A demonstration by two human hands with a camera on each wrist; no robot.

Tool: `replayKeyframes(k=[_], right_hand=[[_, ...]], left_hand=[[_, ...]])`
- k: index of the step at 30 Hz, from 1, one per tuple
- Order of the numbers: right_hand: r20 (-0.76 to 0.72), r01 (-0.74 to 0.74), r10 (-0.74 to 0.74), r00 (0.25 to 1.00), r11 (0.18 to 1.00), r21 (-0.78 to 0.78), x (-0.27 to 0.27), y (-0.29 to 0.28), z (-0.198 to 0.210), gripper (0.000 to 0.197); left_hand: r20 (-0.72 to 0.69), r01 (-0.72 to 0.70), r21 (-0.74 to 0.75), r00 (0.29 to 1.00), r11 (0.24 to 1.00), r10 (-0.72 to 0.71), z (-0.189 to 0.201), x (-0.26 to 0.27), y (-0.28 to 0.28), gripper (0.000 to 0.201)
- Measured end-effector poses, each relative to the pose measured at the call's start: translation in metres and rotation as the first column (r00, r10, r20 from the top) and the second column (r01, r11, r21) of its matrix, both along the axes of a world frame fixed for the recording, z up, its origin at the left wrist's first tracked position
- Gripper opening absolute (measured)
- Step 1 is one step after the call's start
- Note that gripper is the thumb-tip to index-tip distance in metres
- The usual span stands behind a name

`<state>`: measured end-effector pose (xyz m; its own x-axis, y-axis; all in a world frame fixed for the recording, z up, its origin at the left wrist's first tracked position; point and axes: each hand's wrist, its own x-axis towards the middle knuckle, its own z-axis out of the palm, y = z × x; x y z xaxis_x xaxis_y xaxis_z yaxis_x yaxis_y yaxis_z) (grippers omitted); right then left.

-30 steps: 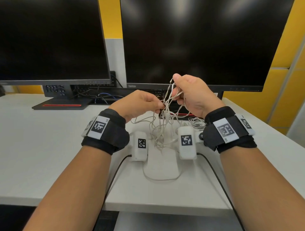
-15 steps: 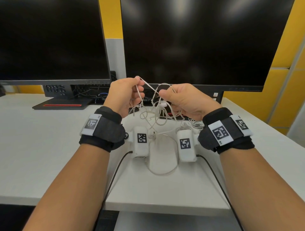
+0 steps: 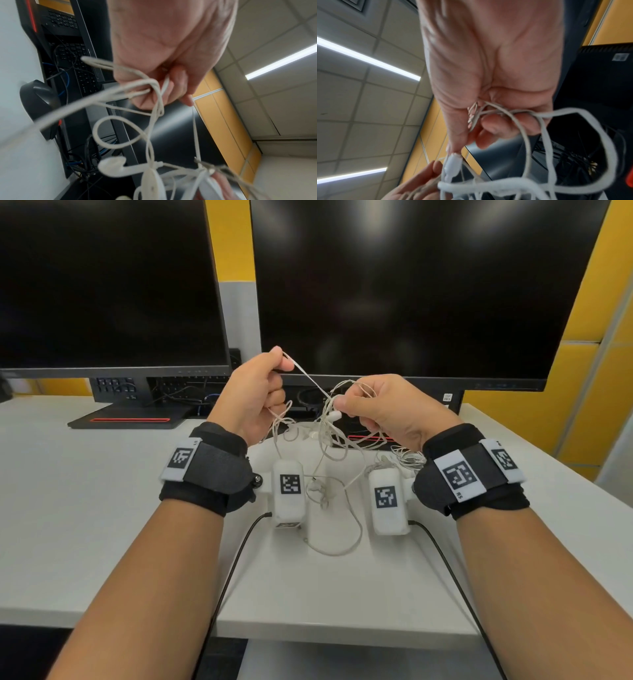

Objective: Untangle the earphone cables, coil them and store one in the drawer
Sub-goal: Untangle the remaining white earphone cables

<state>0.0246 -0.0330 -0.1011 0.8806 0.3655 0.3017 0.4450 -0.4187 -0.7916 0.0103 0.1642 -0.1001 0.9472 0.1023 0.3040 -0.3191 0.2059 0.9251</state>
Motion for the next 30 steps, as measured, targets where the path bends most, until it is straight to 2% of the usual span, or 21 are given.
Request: replayKeyframes(k=[4, 10, 12, 14, 17, 21, 27, 30], right_hand=[[-0.028, -0.041, 0.043, 0.999, 0.997, 0.065, 0.003, 0.003, 0.0, 0.018], [-0.09, -0.058, 0.064, 0.994, 0.996, 0.072, 0.002, 0.006, -0.001, 0.017], [-0.131, -0.077, 0.092, 0.987, 0.99, 0.116, 0.002, 0.006, -0.001, 0.019], [-0.162, -0.098, 0.125, 0.979, 0.981, 0.166, 0.002, 0.005, 0.0, 0.017], [-0.168, -0.107, 0.146, 0.975, 0.969, 0.224, 0.002, 0.004, 0.0, 0.01], [-0.174, -0.095, 0.148, 0.974, 0.955, 0.28, 0.003, 0.003, 0.0, 0.005], [-0.136, -0.113, 0.154, 0.979, 0.956, 0.269, 0.003, 0.004, 0.0, 0.006], [-0.112, -0.09, 0.128, 0.985, 0.95, 0.298, 0.003, 0.004, 0.0, 0.011]], left_hand=[[0.088, 0.055, 0.036, 0.994, 0.998, -0.058, 0.002, -0.004, -0.005, 0.029], [0.106, 0.13, 0.034, 0.986, 0.991, -0.133, 0.003, -0.007, -0.011, 0.028], [0.081, 0.074, 0.137, 0.993, 0.988, -0.086, 0.002, -0.005, -0.011, 0.023], [0.117, -0.047, 0.345, 0.993, 0.937, 0.006, -0.002, -0.002, -0.01, 0.008], [0.136, -0.104, 0.566, 0.99, 0.817, 0.032, -0.007, 0.0, -0.009, 0.007], [0.124, -0.108, 0.627, 0.992, 0.771, 0.037, -0.007, -0.002, -0.011, 0.008], [0.16, -0.155, 0.717, 0.986, 0.68, 0.055, -0.006, -0.001, -0.013, 0.009], [0.129, -0.116, 0.718, 0.991, 0.687, 0.033, -0.006, -0.002, -0.014, 0.012]])
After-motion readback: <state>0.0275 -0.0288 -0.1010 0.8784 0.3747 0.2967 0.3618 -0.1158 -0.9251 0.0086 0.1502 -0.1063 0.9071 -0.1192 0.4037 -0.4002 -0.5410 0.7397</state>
